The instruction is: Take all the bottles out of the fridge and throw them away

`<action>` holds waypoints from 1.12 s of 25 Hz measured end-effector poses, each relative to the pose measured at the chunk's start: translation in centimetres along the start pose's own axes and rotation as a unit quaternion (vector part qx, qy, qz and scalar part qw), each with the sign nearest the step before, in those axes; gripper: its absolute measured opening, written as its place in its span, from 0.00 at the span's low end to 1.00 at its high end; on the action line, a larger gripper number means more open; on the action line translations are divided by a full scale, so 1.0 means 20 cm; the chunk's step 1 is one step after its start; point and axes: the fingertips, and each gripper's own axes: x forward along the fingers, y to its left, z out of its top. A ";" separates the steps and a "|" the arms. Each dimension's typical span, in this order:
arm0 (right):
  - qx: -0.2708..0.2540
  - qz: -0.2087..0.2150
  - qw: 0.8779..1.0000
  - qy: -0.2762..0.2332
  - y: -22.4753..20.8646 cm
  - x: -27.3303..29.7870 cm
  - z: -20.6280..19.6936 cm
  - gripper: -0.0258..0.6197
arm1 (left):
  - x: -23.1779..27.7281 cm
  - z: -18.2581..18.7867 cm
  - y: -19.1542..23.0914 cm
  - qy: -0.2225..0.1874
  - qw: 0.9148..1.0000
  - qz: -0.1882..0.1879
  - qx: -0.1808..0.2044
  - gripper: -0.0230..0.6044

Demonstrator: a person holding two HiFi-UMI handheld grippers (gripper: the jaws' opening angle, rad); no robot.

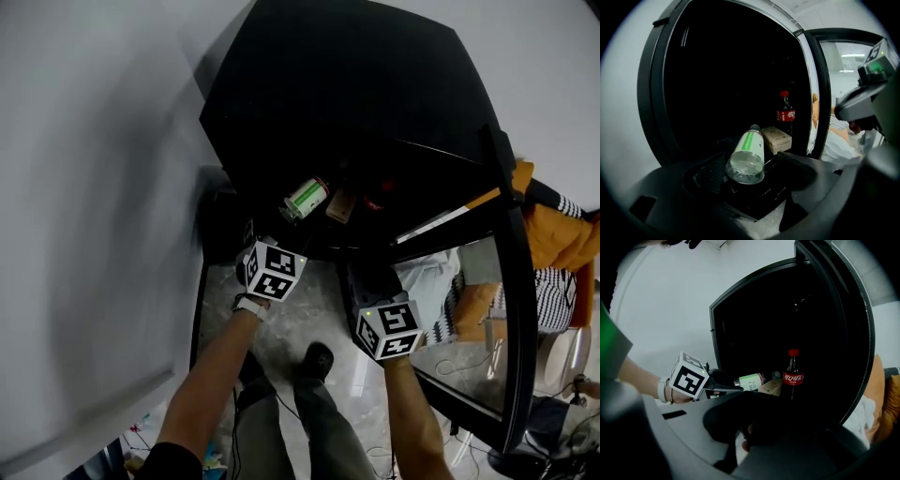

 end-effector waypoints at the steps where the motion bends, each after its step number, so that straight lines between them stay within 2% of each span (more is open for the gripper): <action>1: -0.001 0.001 1.000 0.001 0.00 0.01 0.00 0.04 | 0.01 -0.02 0.00 0.008 1.000 0.004 0.000 0.57; 6: -0.003 0.006 1.000 0.005 -0.01 0.03 -0.01 0.04 | 0.06 -0.05 0.00 0.033 0.999 0.011 -0.017 0.57; 9: -0.003 0.009 1.000 0.009 0.00 0.04 -0.02 0.04 | 0.08 -0.07 -0.03 0.047 0.999 0.001 -0.025 0.57; 12: -0.003 0.012 1.000 0.013 0.00 0.05 -0.03 0.04 | 0.10 -0.06 -0.06 0.048 0.999 -0.001 -0.025 0.57; 18: -0.002 0.013 1.000 0.015 -0.02 0.05 -0.04 0.04 | 0.18 -0.07 -0.04 0.054 0.997 0.021 -0.053 0.57; 23: -0.002 0.011 1.000 0.017 -0.05 0.03 -0.05 0.04 | 0.20 -0.06 -0.02 0.046 0.995 0.032 -0.077 0.56; 28: -0.003 0.012 1.000 0.021 -0.05 0.03 -0.06 0.04 | 0.13 -0.03 -0.05 0.017 0.996 0.028 -0.084 0.55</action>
